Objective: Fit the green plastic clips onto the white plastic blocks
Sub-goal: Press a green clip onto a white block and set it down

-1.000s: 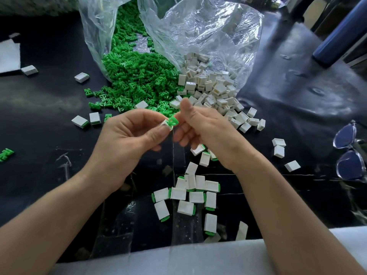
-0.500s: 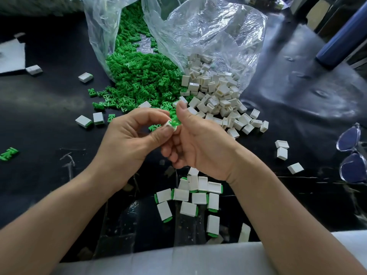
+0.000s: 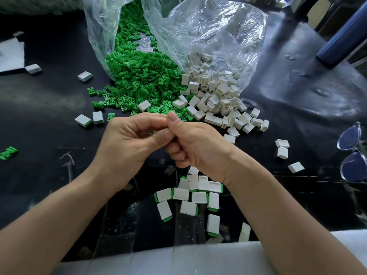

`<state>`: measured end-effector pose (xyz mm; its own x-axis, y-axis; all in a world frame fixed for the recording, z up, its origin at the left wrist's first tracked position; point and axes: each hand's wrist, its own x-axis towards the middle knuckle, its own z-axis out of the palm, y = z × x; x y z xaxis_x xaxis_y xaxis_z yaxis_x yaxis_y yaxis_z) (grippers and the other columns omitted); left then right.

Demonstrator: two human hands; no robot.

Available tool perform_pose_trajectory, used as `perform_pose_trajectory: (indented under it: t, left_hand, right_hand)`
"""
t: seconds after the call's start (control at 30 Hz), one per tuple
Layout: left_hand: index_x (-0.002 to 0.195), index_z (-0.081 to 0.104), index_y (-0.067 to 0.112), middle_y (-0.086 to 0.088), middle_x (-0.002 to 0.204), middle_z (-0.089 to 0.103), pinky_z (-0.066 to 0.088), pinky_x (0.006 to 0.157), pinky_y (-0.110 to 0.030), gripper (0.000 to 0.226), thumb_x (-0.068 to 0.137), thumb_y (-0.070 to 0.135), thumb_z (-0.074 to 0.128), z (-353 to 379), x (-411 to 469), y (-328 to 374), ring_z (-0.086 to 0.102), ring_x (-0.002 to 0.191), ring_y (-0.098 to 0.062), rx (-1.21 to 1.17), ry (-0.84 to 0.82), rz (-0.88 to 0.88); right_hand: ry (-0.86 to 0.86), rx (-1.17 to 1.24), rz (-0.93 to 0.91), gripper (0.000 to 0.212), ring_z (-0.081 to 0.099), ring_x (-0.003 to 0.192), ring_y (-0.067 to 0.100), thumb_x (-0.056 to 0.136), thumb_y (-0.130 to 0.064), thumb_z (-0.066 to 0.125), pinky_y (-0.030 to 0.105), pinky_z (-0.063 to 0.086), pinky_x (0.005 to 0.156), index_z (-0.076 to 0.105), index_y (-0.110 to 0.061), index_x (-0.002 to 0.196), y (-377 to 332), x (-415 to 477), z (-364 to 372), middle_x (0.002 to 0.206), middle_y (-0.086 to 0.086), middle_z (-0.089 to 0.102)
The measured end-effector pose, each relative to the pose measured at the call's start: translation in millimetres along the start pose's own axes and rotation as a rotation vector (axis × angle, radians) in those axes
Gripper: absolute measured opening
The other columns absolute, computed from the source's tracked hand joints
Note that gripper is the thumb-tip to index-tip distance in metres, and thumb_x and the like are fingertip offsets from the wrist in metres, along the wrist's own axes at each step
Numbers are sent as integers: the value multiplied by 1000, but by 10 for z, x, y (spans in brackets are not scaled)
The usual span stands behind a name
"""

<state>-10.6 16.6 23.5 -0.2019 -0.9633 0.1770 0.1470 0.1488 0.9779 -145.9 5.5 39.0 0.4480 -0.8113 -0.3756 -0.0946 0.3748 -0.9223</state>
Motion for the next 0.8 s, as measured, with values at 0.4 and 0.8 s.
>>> perform_pose_trajectory:
  t: [0.4, 0.8]
  left_hand:
    - [84, 72, 14, 2, 78, 74, 54, 57, -18, 20, 66, 9, 63, 33, -26, 32, 68, 63, -13, -35, 51, -31]
    - [83, 77, 20, -7, 66, 70, 54, 59, -24, 16, 73, 10, 69, -14, 6, 37, 65, 59, -18, -50, 53, -83]
  right_hand:
    - [64, -25, -28, 42, 29, 49, 8, 97, -41, 34, 19, 26, 48, 42, -17, 63, 21, 2, 61, 52, -7, 33]
    - [-62, 13, -9, 36, 38, 54, 9, 98, -34, 31, 20, 29, 50, 46, -12, 74, -43, -24, -37, 61, -1, 44]
